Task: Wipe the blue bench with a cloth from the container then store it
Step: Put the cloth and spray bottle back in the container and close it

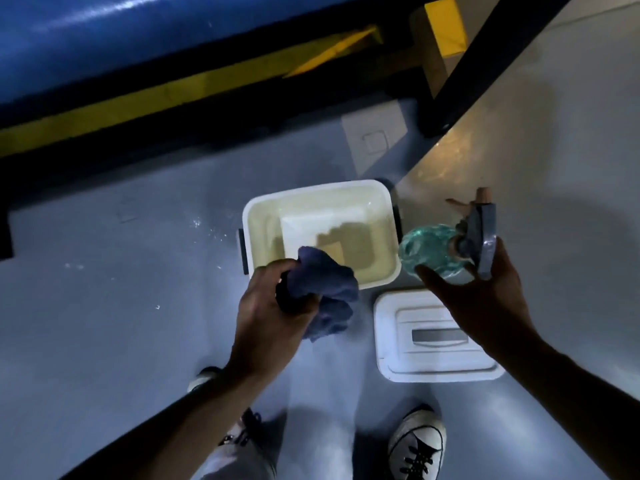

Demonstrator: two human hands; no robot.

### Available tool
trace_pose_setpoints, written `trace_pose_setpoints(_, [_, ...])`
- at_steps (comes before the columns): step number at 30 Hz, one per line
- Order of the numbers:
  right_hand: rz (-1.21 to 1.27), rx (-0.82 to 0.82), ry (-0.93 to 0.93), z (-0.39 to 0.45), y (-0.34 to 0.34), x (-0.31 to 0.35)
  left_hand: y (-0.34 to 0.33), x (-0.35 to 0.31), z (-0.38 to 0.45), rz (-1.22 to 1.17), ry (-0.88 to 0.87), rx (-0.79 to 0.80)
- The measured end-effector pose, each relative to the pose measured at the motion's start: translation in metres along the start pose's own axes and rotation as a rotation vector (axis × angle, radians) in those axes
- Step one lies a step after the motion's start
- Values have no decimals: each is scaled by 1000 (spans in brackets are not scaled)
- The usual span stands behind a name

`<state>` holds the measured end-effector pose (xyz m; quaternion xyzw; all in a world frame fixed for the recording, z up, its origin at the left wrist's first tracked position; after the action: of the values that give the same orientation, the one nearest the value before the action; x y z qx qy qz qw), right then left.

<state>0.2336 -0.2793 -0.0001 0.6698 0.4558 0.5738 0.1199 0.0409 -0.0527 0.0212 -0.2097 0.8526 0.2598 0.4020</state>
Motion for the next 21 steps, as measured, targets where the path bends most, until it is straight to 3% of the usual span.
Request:
trace_pose_setpoints(4, [20,25,24,7,-26,26,22,24,62,34,92,-119])
trace_pose_setpoints(9, [-83,95,137,21,-83,39,5,84,136,303,184,-107])
trace_pose_setpoints(12, [-216,99,228,26,-104,45,0,102,137,369,216,-139])
trace_pose_setpoints(21, [-784,211,440,49,-166,55,33,115,84,60,115,-133])
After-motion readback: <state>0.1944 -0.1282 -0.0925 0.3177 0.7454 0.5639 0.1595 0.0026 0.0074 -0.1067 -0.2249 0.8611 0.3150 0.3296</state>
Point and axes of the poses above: each hand's wrist, its own z-axis towards the middle knuckle, its own y-axis out of the back of the hand, x = y × z, the point moved 9 cm from there along z, towards the middle knuckle, and after that the axes turned 9 degrees about -z, right-handed, at the moved point
